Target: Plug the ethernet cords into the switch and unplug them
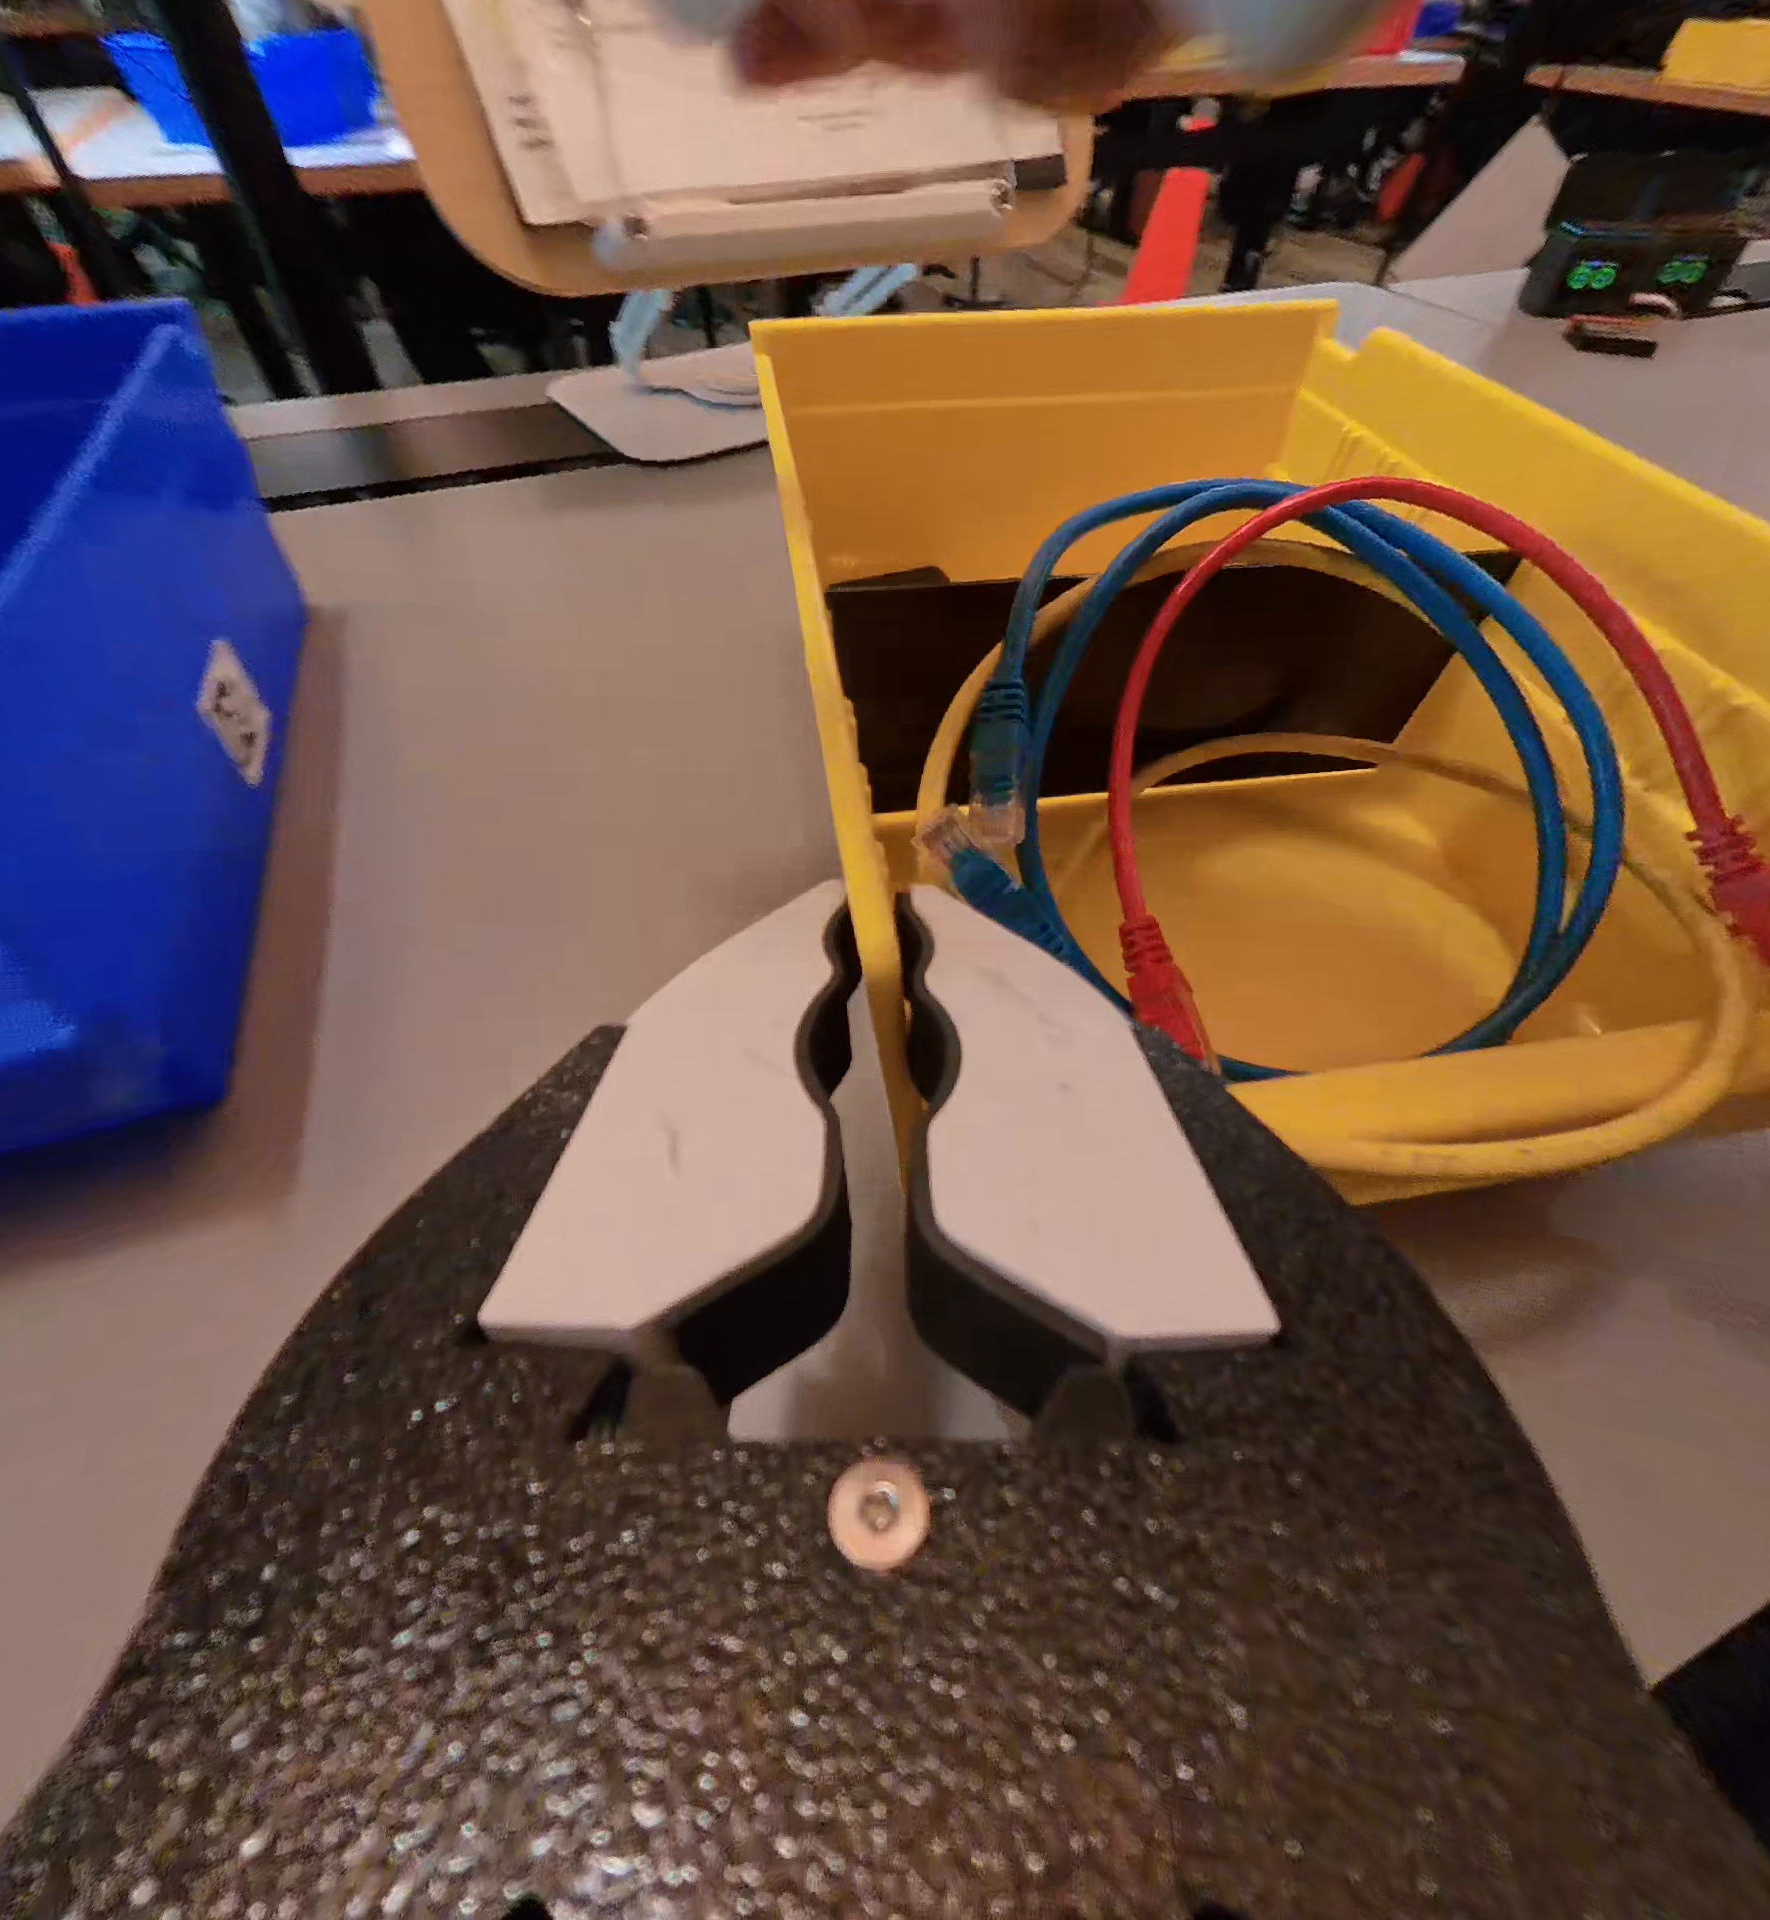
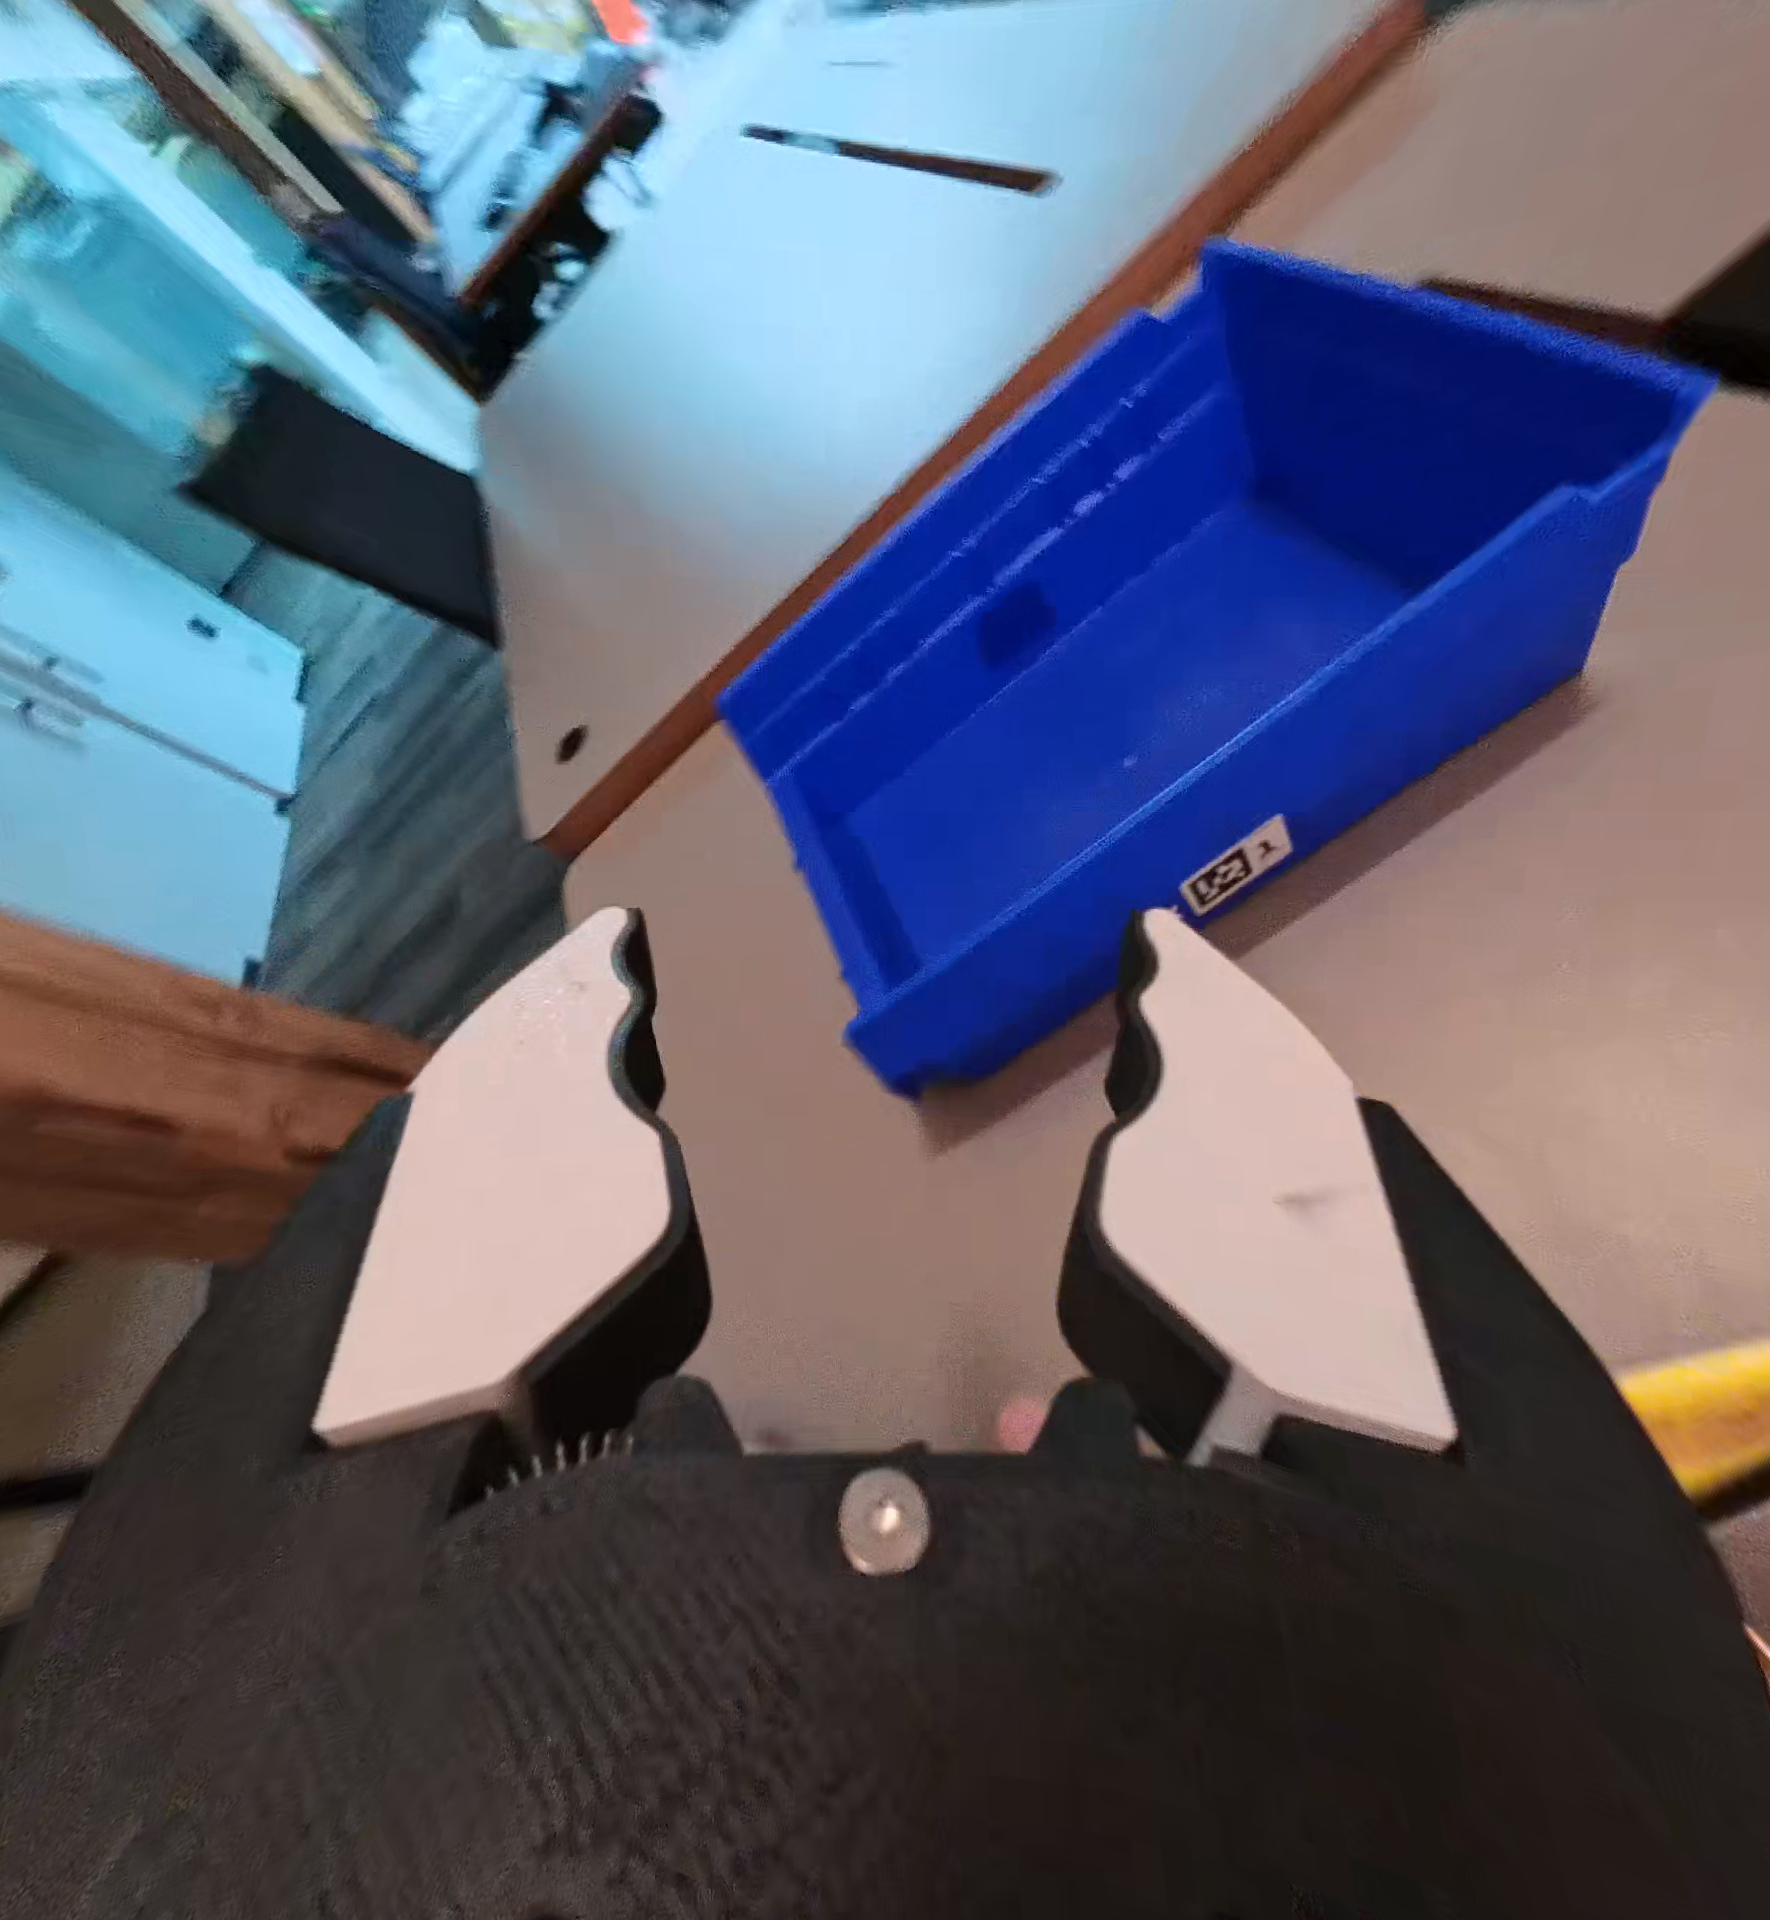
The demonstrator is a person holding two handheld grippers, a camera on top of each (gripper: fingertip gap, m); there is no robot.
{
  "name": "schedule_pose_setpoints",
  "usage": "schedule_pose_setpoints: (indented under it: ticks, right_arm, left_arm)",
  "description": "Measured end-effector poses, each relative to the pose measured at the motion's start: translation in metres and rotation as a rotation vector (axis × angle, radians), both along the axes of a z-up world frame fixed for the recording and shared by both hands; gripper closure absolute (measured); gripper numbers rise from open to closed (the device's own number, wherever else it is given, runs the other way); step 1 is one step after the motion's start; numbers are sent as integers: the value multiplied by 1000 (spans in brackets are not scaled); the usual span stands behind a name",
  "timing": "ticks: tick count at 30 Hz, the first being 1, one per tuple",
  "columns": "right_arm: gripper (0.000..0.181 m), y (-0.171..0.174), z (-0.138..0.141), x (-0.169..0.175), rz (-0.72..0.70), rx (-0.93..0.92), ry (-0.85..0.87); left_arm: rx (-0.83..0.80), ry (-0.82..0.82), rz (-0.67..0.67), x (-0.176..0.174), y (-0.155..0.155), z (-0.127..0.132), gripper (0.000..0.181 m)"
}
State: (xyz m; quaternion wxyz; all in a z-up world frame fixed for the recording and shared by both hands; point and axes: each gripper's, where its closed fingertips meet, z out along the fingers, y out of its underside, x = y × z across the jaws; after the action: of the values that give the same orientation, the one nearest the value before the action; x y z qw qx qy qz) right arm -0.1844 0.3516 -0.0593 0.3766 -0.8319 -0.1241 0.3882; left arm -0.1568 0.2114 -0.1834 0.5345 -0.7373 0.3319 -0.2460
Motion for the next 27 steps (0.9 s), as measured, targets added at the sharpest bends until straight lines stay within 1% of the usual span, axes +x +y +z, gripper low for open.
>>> schedule_pose_setpoints:
  ticks: [1, 4, 5, 7, 8, 10, 11, 12, 13, 14, 15, 17, 19, 21, 22, 23, 25, 27]
  right_arm:
    - [100, 21, -18, -9, -37, -57, -31]
    - [101, 65, -82, -26, -162, -269, -100]
    - [104, 75, -98, -30, -200, -321, -84]
    - [107, 91, -120, -42, -252, -382, -31]
    - [99, 96, -131, -49, -258, -395, -42]
    - [88, 101, -158, -56, -226, -399, -179]
    - [87, 101, -171, -56, -202, -404, -261]
    - [104, 103, -180, -51, -195, -391, -355]
    - [117, 108, -181, -46, -211, -373, -405]
    - [131, 111, -180, -43, -241, -380, -413]
    - [140, 114, -178, -41, -266, -389, -388]
    - [140, 118, -164, -43, -263, -384, -292]
    - [140, 116, -141, -42, -169, -344, -284]
    - [140, 116, -100, -32, -134, -268, -264]
    - [140, 118, -74, -21, -136, -211, -248]
    - [140, 118, -46, -6, -151, -154, -231]
    - [141, 114, 8, 40, -195, -41, -215]
    - [142, 102, 49, 105, -271, 59, -254]
  left_arm:
    - [10, -7, 17, -5, 0, 1, 177]
    - [25, -23, 54, -16, 4, 2, 177]
    - [33, -21, 55, -18, 5, 2, 177]
    - [49, -32, 53, -21, 7, 2, 177]
    - [43, -38, 56, -22, 7, 2, 177]
    - [41, -39, 57, -23, 8, 2, 177]
    - [45, -36, 57, -23, 8, 2, 178]
    - [54, -28, 56, -24, 8, 2, 178]
    - [69, -15, 56, -24, 9, 2, 178]
    - [91, 3, 57, -25, 9, 2, 177]
    - [120, 26, 59, -27, 10, 3, 177]
    - [172, 62, 50, -30, 11, 3, 176]
    - [183, 70, 56, -34, 13, 3, 176]
    - [187, 74, 60, -38, 16, 3, 176]
    - [187, 75, 63, -40, 17, 3, 176]
    - [188, 76, 66, -43, 19, 3, 176]
    - [188, 79, 79, -51, 26, 3, 176]
    - [189, 82, 99, -62, 37, 3, 176]
